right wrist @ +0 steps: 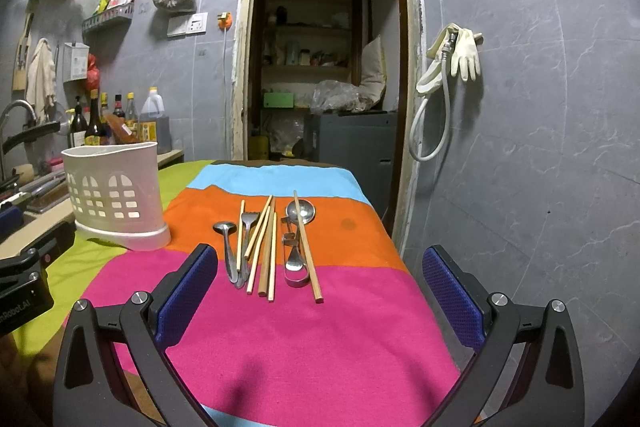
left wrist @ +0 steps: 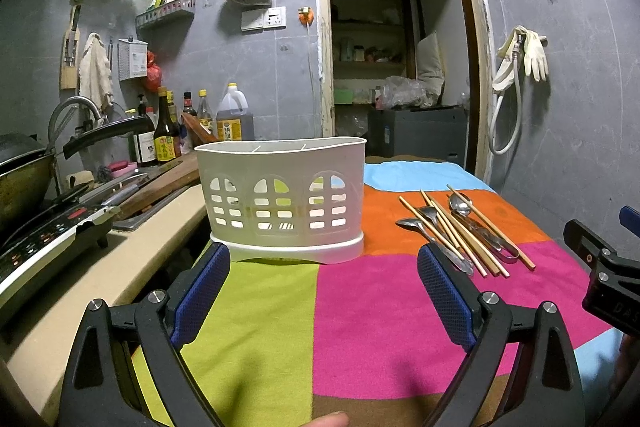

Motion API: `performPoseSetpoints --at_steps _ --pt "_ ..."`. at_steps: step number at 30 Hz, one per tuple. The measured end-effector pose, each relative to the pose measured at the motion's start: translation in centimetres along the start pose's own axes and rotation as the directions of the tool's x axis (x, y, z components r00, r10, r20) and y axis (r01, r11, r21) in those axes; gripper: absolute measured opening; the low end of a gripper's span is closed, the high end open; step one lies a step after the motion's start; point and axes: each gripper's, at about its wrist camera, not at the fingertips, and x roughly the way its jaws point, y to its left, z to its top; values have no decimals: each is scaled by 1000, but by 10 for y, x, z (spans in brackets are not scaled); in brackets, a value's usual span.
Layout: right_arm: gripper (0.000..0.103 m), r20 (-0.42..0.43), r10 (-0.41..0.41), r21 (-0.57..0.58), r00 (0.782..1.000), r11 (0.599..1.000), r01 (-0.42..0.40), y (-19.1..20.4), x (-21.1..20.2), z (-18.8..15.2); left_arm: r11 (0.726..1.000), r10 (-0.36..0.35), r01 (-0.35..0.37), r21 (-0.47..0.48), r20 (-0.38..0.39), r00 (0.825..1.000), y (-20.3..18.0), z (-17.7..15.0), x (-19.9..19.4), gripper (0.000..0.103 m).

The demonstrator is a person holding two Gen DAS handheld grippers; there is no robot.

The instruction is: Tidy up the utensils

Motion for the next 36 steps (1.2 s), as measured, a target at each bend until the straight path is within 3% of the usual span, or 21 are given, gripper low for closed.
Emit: performPoseSetpoints --at_steps 8,13,22,25,28,34,36 --pt "103 2 -7 -46 1000 999 7 -2 9 11 999 -35 36 16 -23 999 4 24 16 92" --pt "103 -23 16 -55 1000 998 -17 -15 27 30 995 -93 96 32 -63 994 -1 41 33 92" --pt "102 -99 131 -39 986 990 -136 -38 74 55 971 -223 235 37 -206 953 -37 52 78 91" --pt "98 -147 173 -29 974 983 -179 -43 92 57 964 -251 266 31 -241 938 -46 53 93 79" --pt "84 -217 247 11 944 968 -250 -47 115 58 954 -284 299 7 -293 913 -53 55 110 67" --pt "49 -312 358 79 880 933 -352 -48 148 52 935 -343 352 -50 -396 852 -62 55 145 30" --pt "35 -349 383 106 855 923 -370 -47 160 49 927 -364 366 -82 -434 824 -63 54 157 21"
